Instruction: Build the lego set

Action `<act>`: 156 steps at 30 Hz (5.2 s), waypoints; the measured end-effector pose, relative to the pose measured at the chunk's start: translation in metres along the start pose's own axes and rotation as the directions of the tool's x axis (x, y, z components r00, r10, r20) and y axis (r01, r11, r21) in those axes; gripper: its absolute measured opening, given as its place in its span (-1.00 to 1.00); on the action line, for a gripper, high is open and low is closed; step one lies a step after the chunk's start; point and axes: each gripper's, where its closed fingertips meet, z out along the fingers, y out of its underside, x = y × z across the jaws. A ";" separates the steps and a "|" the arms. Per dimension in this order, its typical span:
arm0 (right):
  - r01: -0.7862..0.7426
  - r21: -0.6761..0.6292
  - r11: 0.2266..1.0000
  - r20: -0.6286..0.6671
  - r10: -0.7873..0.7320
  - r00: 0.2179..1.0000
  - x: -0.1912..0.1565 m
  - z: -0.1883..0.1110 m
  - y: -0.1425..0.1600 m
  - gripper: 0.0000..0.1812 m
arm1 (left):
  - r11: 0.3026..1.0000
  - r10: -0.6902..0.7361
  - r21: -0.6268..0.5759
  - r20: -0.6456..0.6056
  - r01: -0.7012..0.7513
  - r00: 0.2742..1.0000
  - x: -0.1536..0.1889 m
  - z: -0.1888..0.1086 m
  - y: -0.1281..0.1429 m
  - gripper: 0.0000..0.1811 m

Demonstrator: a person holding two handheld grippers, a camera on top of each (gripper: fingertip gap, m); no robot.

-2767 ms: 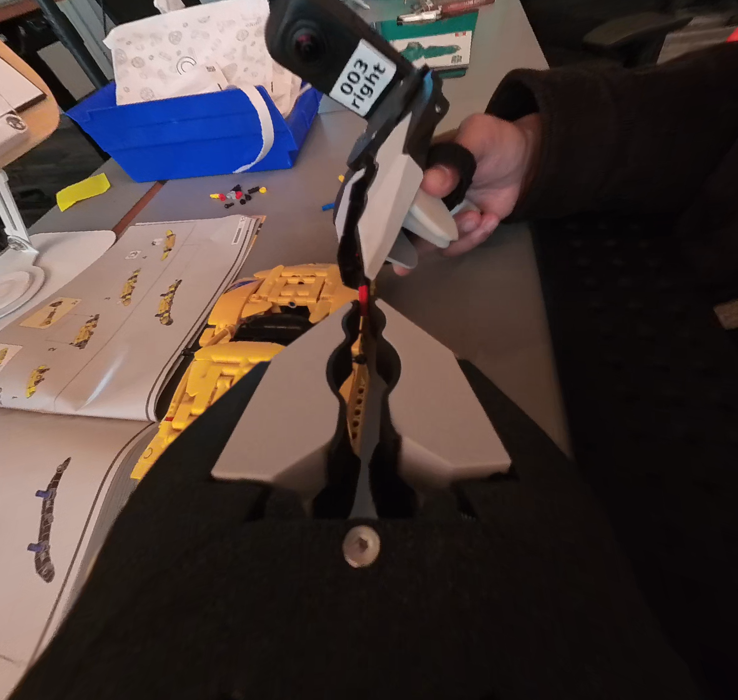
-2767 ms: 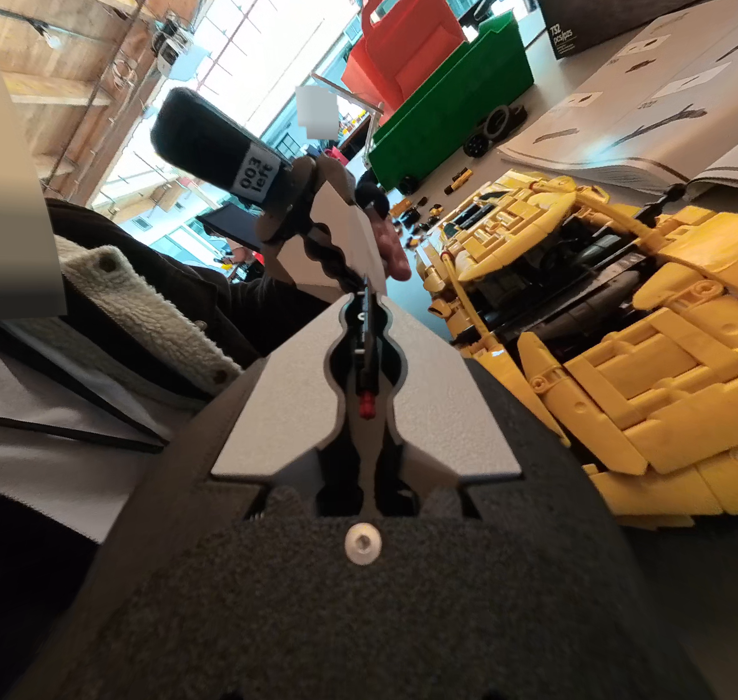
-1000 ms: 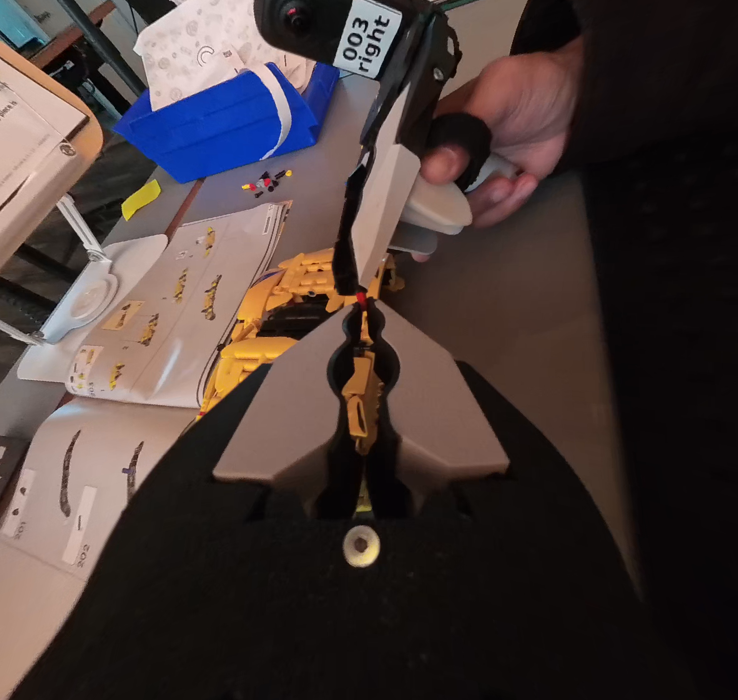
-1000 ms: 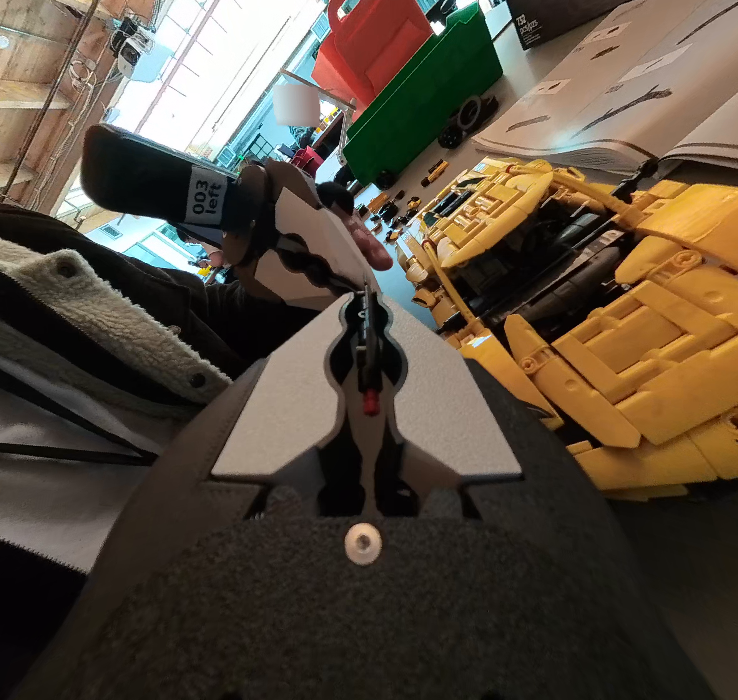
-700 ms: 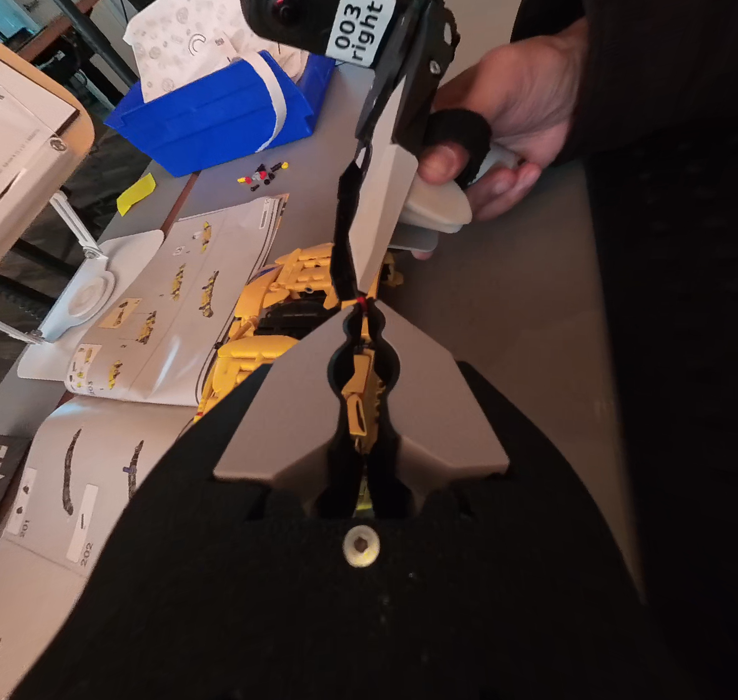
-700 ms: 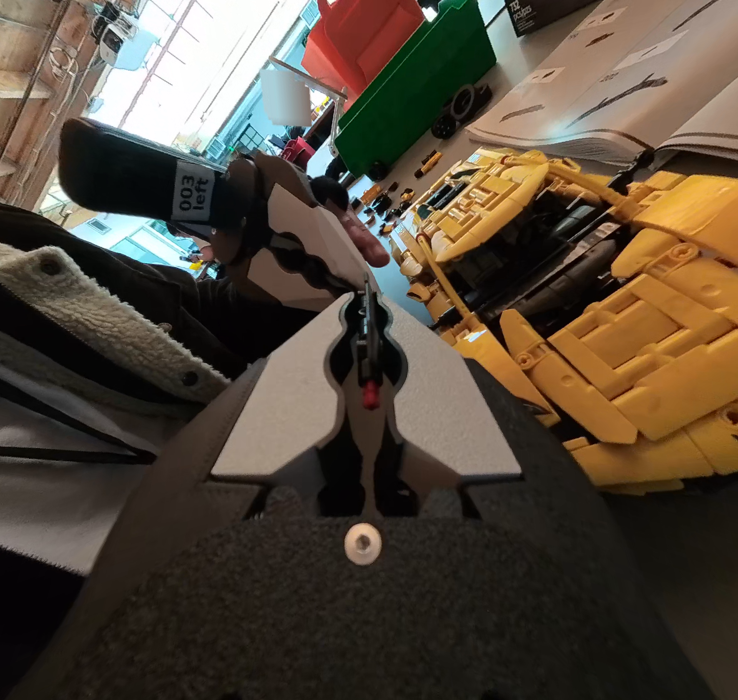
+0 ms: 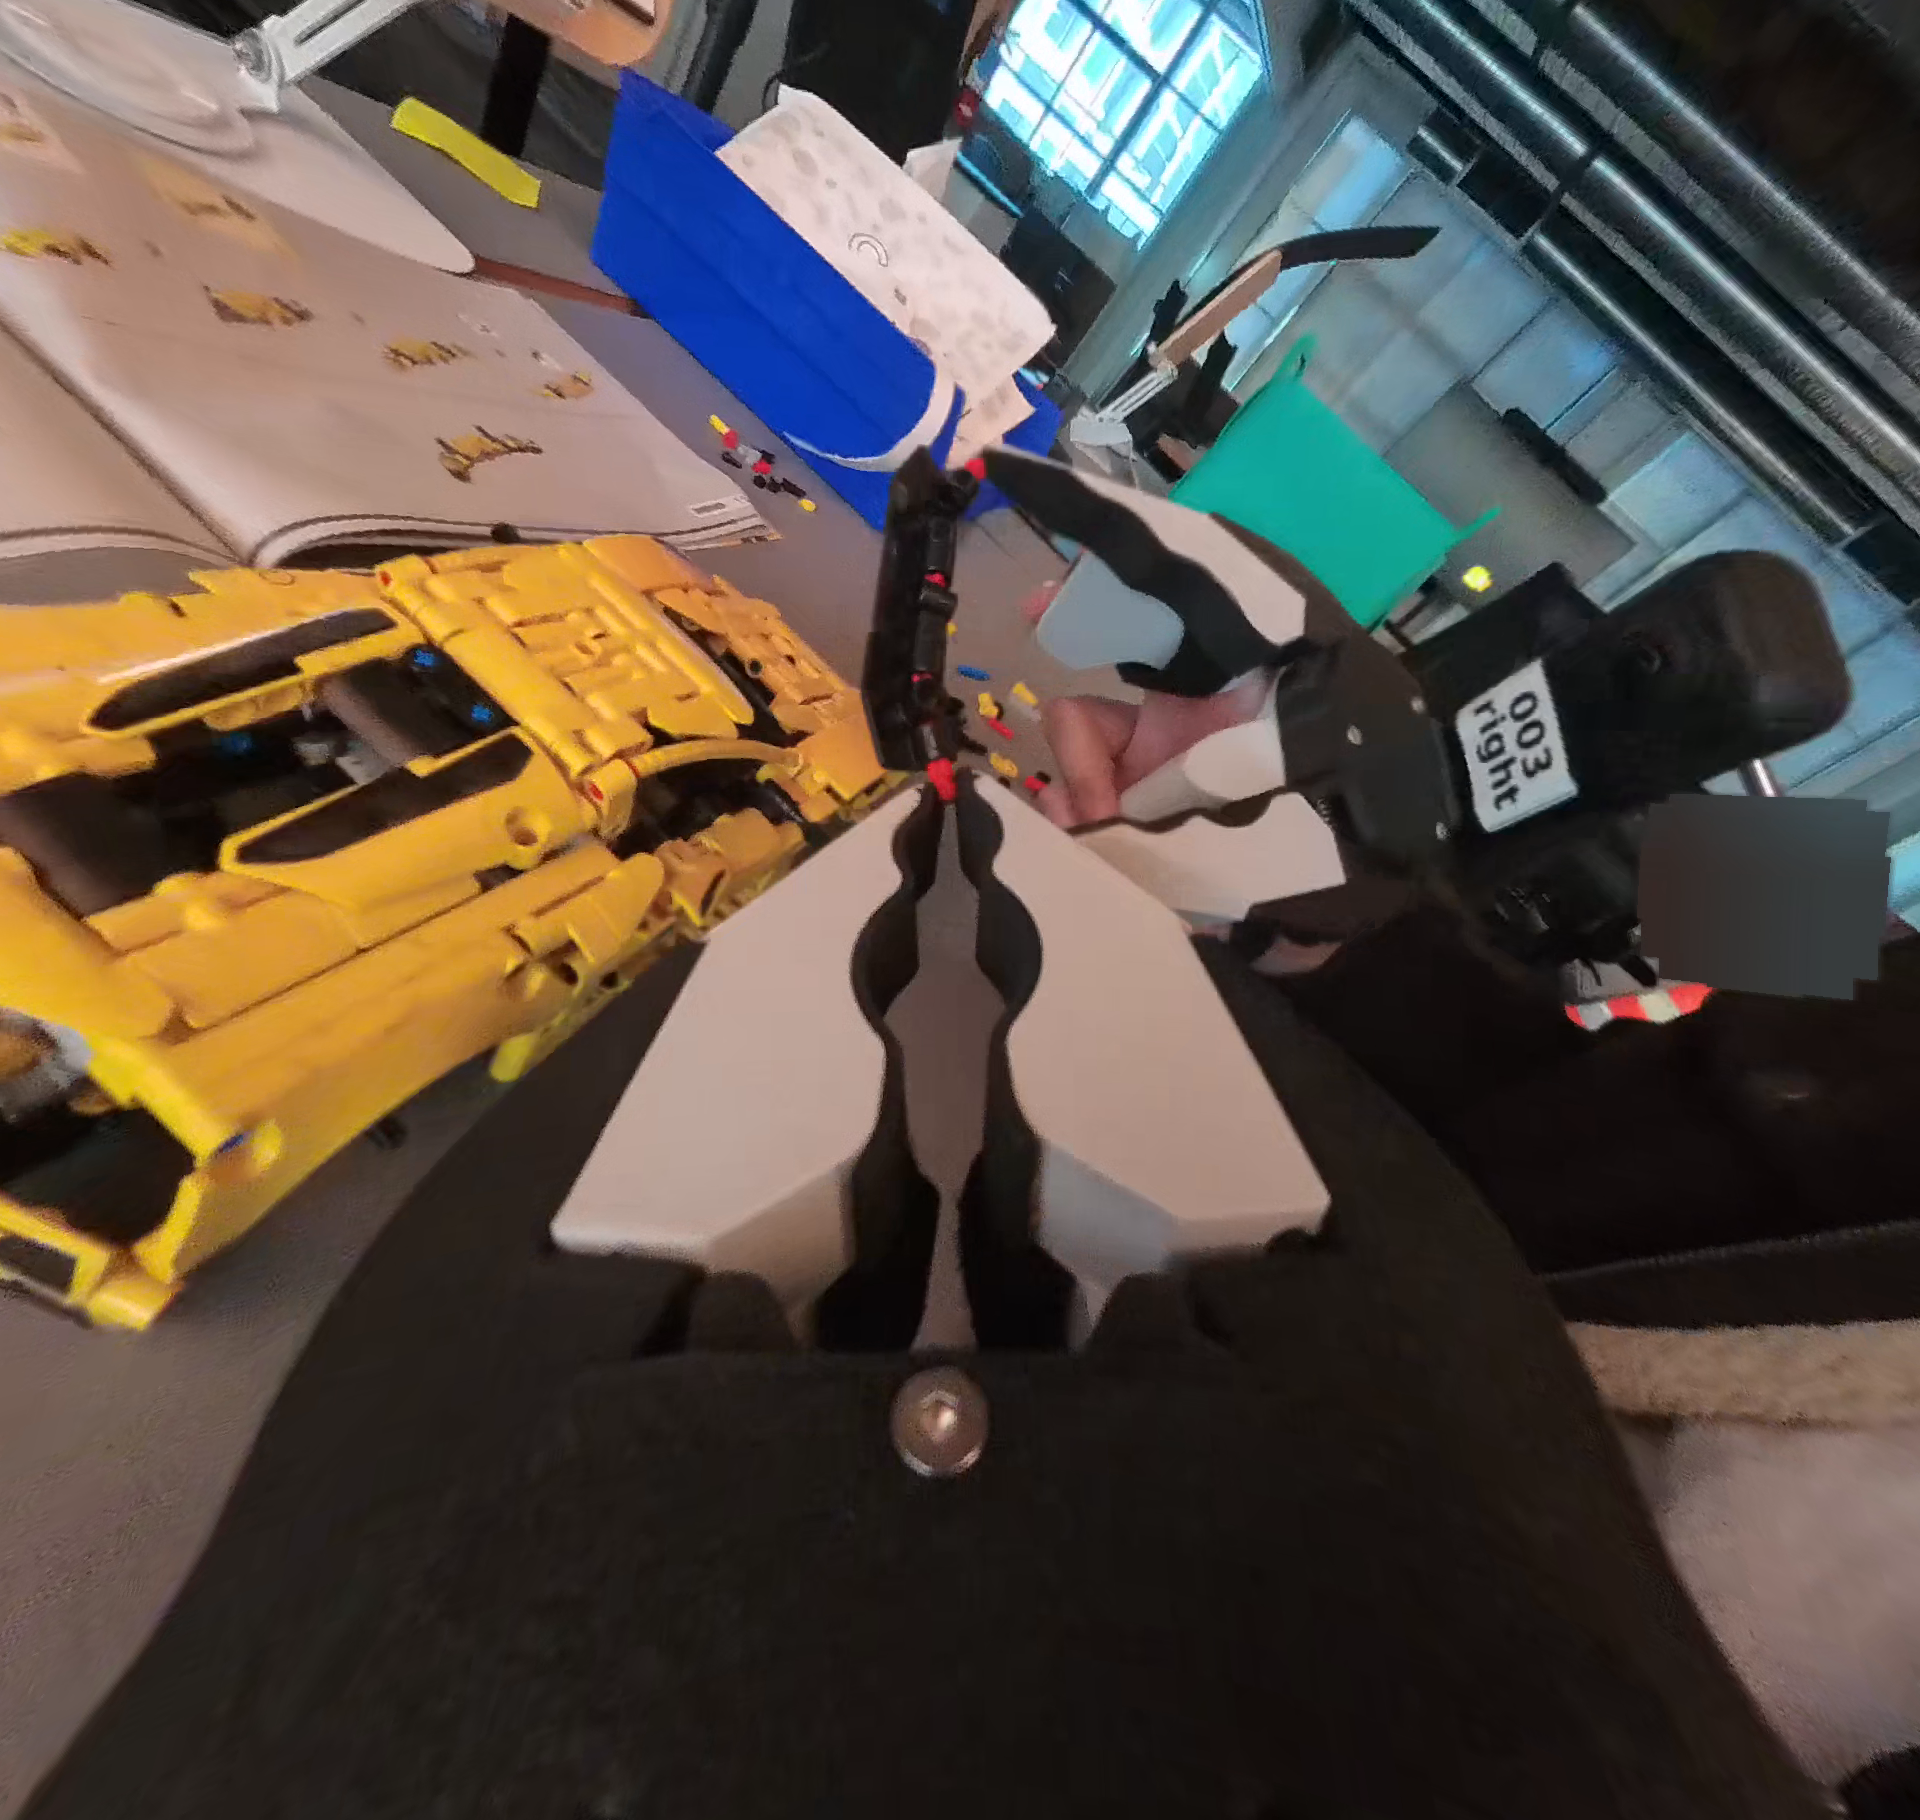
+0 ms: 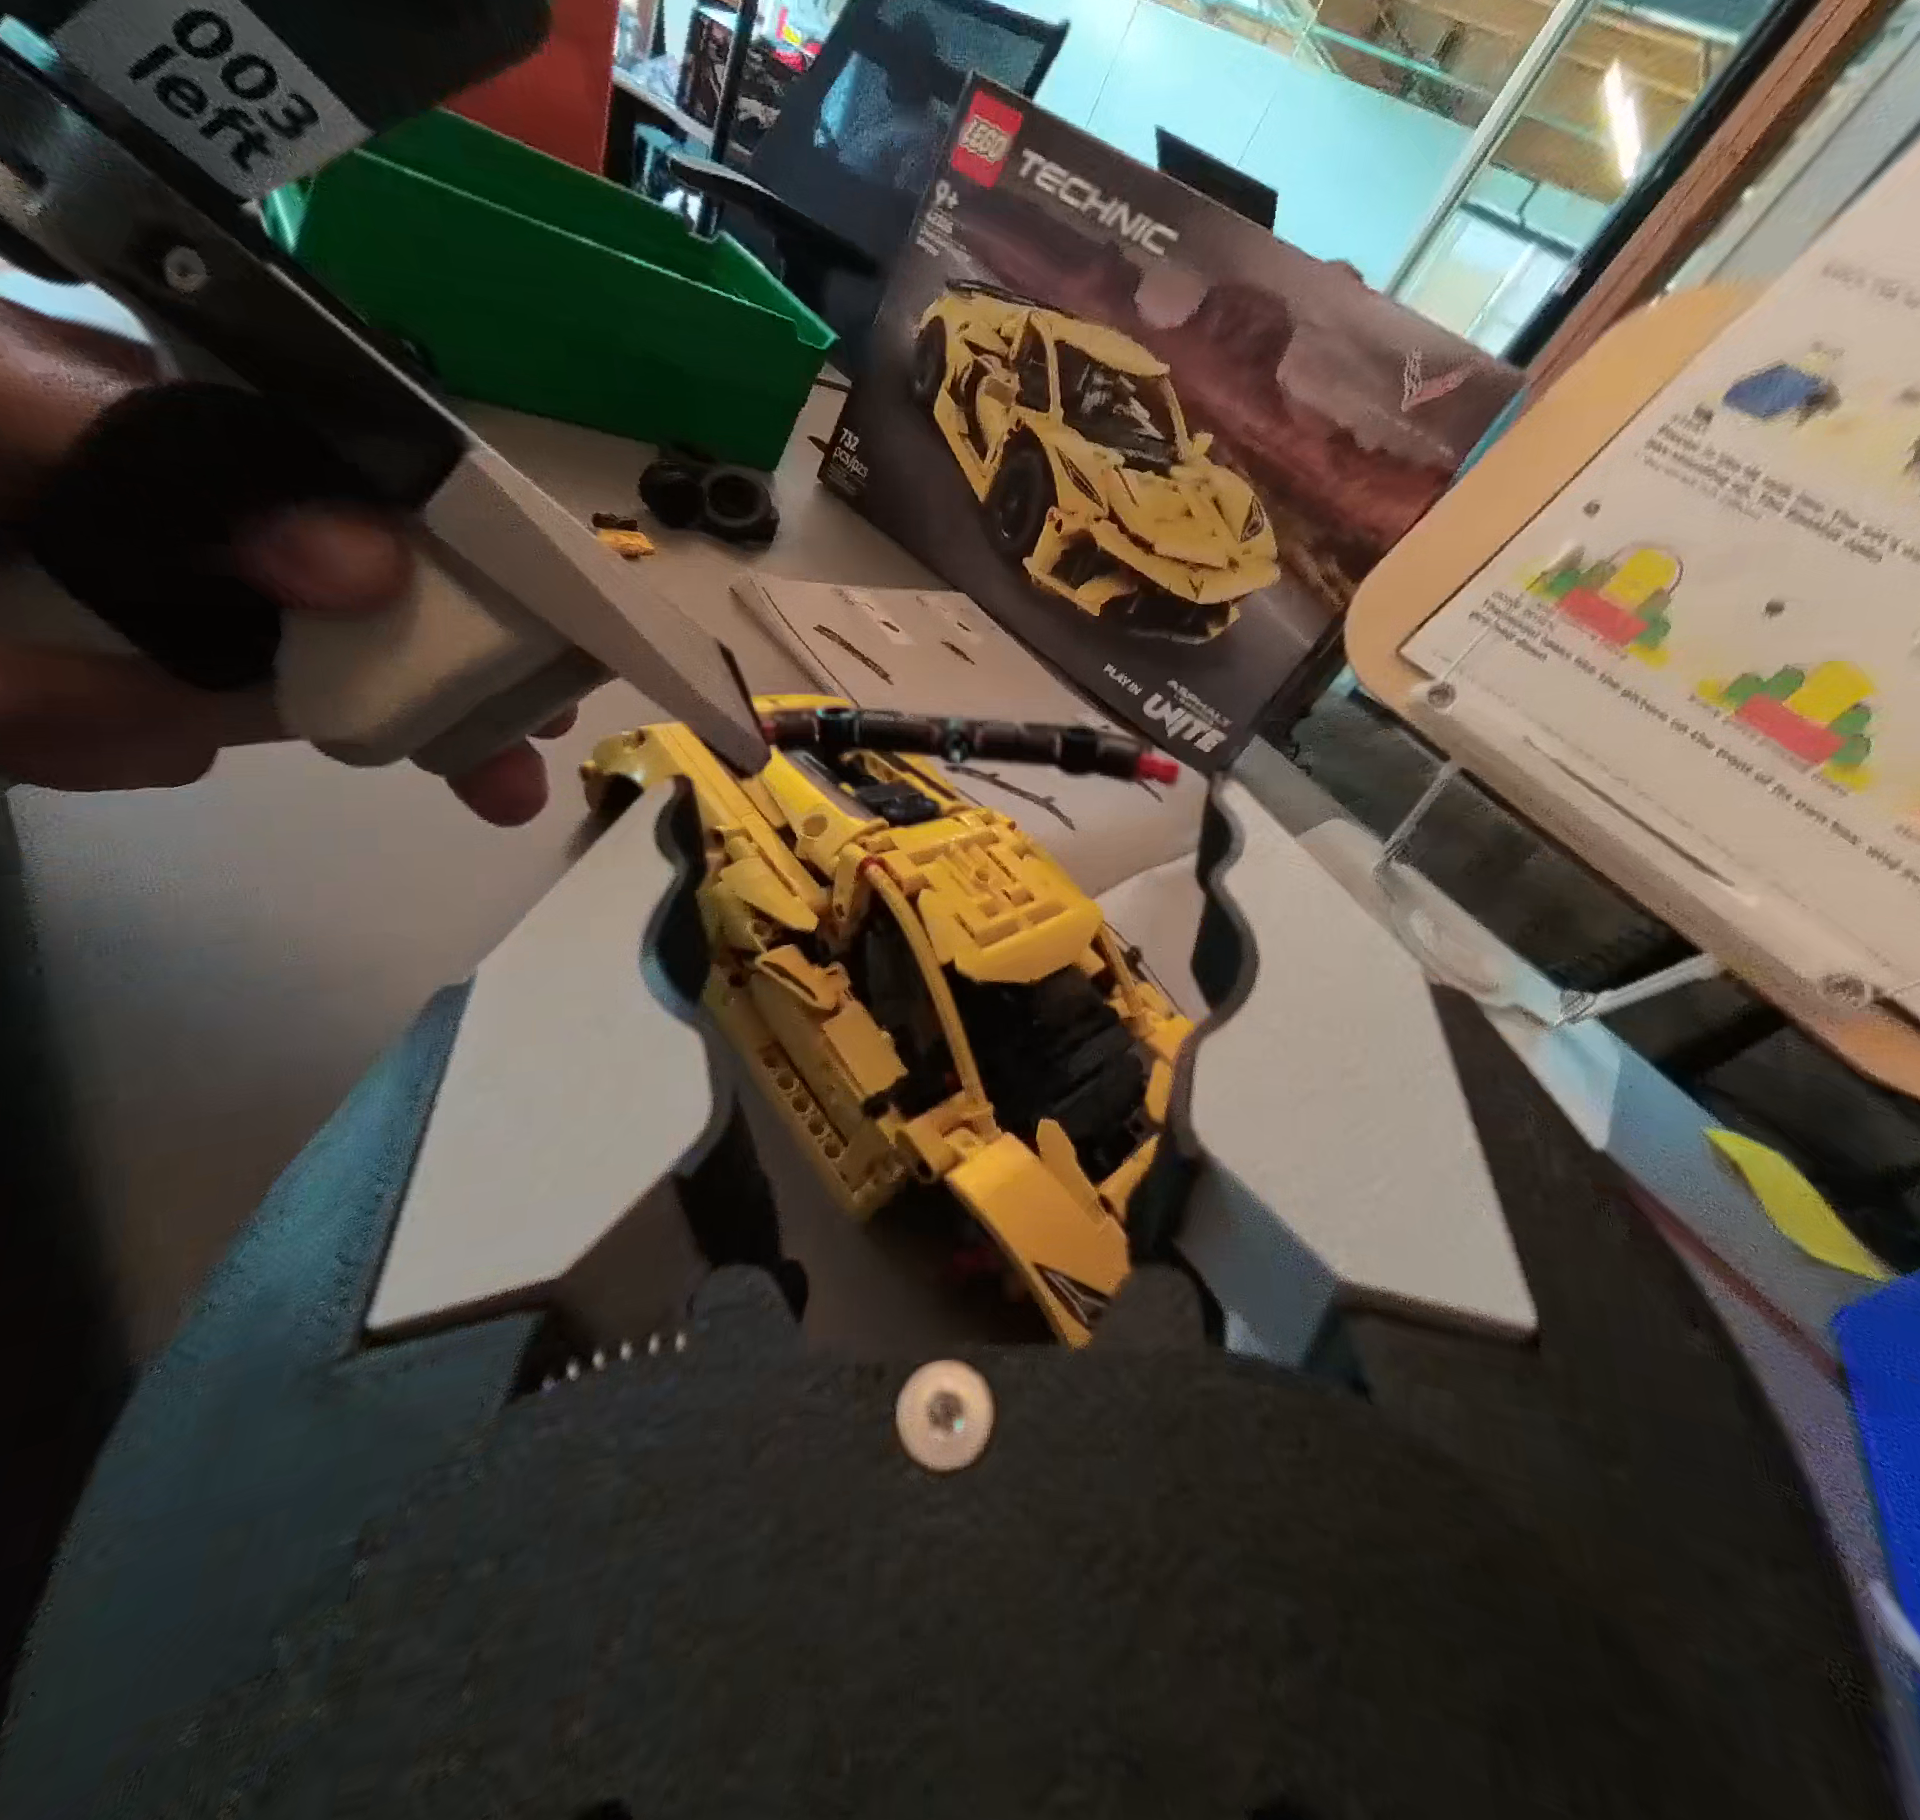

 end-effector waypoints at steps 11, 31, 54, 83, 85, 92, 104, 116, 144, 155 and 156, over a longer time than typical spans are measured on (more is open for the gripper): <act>-0.050 -0.008 0.999 0.103 0.050 0.993 -0.018 0.004 0.000 0.14 | 0.997 -0.070 -0.056 -0.157 0.062 0.985 0.025 -0.004 0.014 -0.97; 0.071 0.095 0.993 0.165 -0.086 0.983 -0.017 -0.018 -0.001 -0.94 | 0.978 -0.151 -0.180 -0.260 0.106 0.954 0.016 -0.037 0.029 -0.95; -0.727 -0.200 0.657 0.538 0.694 0.479 -0.072 -0.007 -0.023 -0.92 | 0.968 -0.145 0.112 -0.474 0.223 0.868 0.026 -0.025 -0.029 -1.00; -0.598 -0.146 0.788 0.704 0.507 0.497 -0.090 -0.025 -0.041 -0.69 | 0.927 -0.370 -0.162 -0.537 0.338 0.758 0.024 -0.049 -0.011 -0.92; -0.351 -0.127 0.928 0.759 0.319 0.568 -0.102 -0.035 -0.031 -0.37 | 0.885 -0.461 -0.339 -0.554 0.318 0.693 0.029 -0.053 0.003 -0.93; -0.043 -0.001 0.999 0.781 0.028 0.624 -0.088 -0.028 -0.030 -0.15 | 0.796 -0.545 -0.573 -0.536 0.196 0.645 0.044 -0.055 0.028 -0.92; 0.103 0.074 0.992 0.789 -0.122 0.602 -0.116 -0.019 -0.016 0.15 | 0.743 -0.580 -0.654 -0.519 0.146 0.628 0.049 -0.046 0.034 -0.93; 0.124 0.098 0.987 0.769 -0.154 0.620 -0.123 -0.016 -0.017 0.14 | 0.710 -0.584 -0.696 -0.498 0.107 0.642 0.053 -0.041 0.046 -0.93; 0.035 0.032 0.999 0.603 -0.047 0.796 -0.093 0.016 -0.005 0.12 | 0.867 -0.477 -0.394 -0.487 0.304 0.731 0.017 -0.024 0.020 -0.92; -0.121 0.026 0.992 0.498 0.092 0.862 -0.060 0.014 -0.001 -0.18 | 0.896 -0.320 -0.252 0.206 0.366 0.925 -0.092 -0.106 0.040 -0.92; -0.124 0.013 0.992 0.503 0.100 0.858 -0.061 0.014 0.001 -0.18 | 0.895 -0.328 -0.235 0.235 0.380 0.915 -0.098 -0.113 0.042 -0.92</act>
